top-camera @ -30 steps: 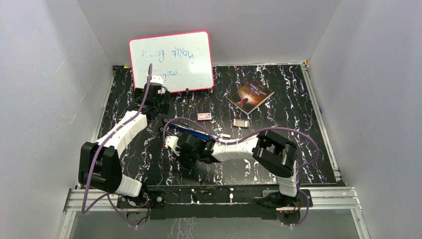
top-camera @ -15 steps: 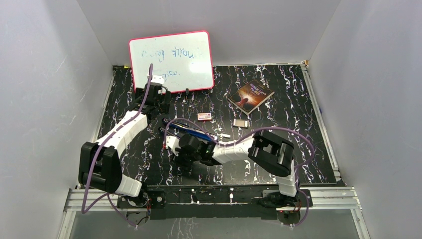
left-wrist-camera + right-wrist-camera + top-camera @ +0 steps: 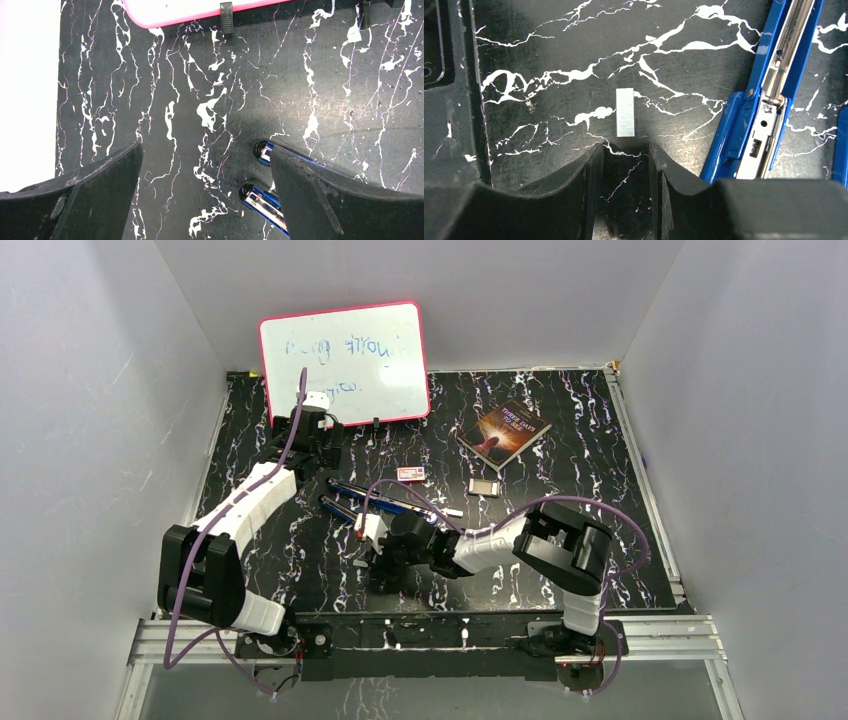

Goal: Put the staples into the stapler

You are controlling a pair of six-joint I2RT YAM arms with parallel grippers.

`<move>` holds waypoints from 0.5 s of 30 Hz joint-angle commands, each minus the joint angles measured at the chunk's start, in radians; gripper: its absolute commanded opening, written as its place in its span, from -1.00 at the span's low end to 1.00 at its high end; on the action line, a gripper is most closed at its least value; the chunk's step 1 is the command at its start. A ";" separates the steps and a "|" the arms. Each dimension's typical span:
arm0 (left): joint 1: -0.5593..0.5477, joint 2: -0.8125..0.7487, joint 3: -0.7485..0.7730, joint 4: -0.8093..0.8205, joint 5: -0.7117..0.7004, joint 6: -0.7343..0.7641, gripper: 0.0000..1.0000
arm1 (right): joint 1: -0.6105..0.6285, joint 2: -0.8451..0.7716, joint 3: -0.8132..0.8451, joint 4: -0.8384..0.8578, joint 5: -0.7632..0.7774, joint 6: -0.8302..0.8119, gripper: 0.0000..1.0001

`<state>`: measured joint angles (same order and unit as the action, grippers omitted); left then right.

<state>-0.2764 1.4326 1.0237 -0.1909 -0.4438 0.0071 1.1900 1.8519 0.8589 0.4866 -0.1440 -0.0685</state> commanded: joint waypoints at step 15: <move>0.005 -0.029 0.027 -0.005 0.008 0.007 0.96 | -0.030 0.123 -0.055 0.048 -0.115 -0.066 -0.15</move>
<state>-0.2760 1.4326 1.0237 -0.1905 -0.4358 0.0074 1.1587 1.9133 0.8398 0.6498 -0.2619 -0.1165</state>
